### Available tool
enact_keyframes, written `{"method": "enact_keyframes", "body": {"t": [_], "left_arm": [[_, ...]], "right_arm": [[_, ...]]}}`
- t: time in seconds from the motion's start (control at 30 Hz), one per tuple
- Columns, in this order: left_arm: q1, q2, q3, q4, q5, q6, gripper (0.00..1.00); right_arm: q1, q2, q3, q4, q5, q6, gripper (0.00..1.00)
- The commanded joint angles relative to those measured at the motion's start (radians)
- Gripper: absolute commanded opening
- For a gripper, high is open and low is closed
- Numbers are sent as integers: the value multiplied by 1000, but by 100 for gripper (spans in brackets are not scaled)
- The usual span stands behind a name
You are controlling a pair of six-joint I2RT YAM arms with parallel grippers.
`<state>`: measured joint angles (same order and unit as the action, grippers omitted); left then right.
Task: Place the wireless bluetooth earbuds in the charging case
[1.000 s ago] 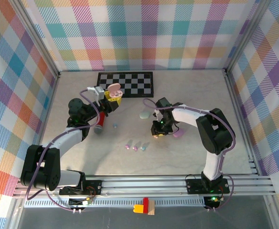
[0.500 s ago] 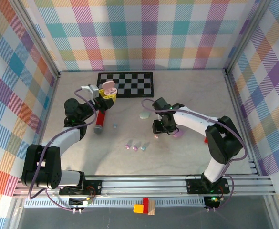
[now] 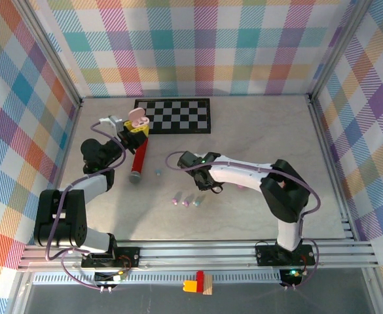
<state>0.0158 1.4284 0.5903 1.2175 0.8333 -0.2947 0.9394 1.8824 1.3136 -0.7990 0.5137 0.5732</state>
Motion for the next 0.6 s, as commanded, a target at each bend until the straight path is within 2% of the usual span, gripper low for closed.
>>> {"method": "enact_keyframes", "body": {"t": [0.0, 0.57], "left_arm": [[15, -14, -12, 103, 30, -29, 38], [15, -26, -15, 103, 47, -29, 38]], "right_arm": [[20, 44, 40, -62, 69, 42, 40], [29, 147, 88, -100, 77, 35, 31]]}}
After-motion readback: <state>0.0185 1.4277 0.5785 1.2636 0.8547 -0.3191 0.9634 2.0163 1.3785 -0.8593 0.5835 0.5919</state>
